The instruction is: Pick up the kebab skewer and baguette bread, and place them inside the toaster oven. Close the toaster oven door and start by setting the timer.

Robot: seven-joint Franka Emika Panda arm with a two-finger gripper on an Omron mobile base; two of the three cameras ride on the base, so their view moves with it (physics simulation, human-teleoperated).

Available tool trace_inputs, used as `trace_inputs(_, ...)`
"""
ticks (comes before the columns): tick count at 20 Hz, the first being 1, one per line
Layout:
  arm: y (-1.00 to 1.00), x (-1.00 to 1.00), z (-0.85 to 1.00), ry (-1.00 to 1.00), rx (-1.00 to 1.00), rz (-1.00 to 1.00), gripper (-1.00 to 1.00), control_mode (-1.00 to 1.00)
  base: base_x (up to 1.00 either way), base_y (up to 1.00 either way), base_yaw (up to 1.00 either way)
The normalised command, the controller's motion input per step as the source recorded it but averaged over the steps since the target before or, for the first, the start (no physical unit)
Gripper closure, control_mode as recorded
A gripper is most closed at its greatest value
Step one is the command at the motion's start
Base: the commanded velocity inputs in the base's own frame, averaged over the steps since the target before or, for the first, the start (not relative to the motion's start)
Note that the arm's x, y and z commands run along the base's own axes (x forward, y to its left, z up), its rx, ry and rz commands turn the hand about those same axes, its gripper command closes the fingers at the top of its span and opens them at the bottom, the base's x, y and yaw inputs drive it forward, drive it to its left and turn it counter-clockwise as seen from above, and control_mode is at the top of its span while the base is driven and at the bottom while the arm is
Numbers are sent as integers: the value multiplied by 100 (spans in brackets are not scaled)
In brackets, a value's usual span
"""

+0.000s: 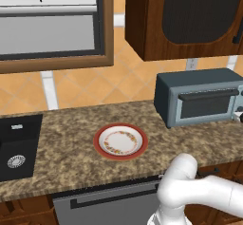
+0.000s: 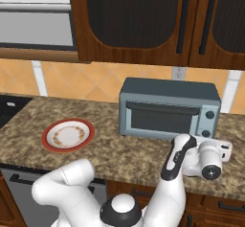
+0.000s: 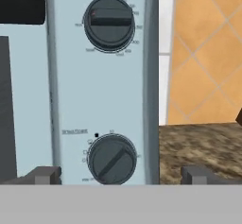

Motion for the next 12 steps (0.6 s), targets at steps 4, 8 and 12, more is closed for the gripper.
trace_inputs(4,0,23,0,4,0,0,-100,-100,0,0,0)
trace_inputs(8,2,17,0,5,0,0,-100,-100,0,0,0)
trace_inputs(12,0,4,0,5,0,0,-100,-100,0,0,0)
